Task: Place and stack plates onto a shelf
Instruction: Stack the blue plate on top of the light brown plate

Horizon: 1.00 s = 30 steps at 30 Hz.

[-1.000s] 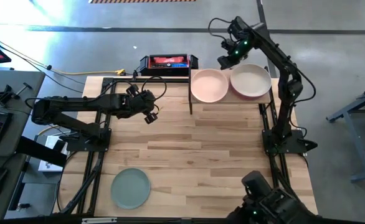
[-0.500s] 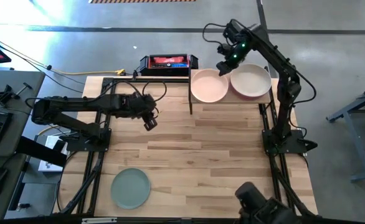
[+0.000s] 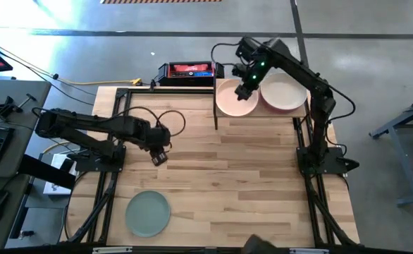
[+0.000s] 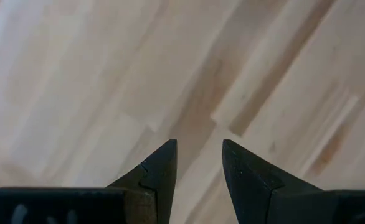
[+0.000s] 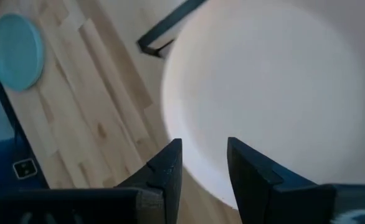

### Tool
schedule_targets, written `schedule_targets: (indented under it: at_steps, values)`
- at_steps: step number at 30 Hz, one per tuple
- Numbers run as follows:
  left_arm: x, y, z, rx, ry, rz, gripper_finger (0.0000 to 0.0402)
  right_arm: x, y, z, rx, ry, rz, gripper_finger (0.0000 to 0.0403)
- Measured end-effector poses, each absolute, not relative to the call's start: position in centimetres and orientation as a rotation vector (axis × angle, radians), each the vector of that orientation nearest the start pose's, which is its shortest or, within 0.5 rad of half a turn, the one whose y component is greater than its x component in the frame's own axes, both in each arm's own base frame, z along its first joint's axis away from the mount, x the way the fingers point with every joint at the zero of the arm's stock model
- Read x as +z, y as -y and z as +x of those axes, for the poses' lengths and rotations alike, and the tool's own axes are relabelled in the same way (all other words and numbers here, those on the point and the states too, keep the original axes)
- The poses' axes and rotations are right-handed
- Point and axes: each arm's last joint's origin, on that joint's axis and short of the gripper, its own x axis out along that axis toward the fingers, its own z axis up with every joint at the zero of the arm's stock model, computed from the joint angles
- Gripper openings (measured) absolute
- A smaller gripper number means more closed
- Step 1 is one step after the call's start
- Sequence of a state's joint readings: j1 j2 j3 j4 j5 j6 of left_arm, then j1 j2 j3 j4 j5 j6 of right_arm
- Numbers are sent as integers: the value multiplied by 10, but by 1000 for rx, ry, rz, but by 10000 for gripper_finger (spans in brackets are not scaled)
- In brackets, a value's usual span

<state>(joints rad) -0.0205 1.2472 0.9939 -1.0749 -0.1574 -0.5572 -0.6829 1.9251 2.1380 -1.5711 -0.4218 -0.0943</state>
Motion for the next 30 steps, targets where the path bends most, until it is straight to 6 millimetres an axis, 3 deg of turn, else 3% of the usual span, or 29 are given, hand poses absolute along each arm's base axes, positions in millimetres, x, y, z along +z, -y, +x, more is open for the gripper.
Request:
schedule_targets:
  at_steps: [12,21,30]
  values:
    - [255,43,194,393,-1394,-311,117,370,147,327,-59,-1232,613,106]
    - [254,85,180,280,-1429,-315,117,369,95,348,-140,-1281,625,106]
    - [255,110,166,276,-1390,-263,117,368,40,359,-266,-1315,628,106]
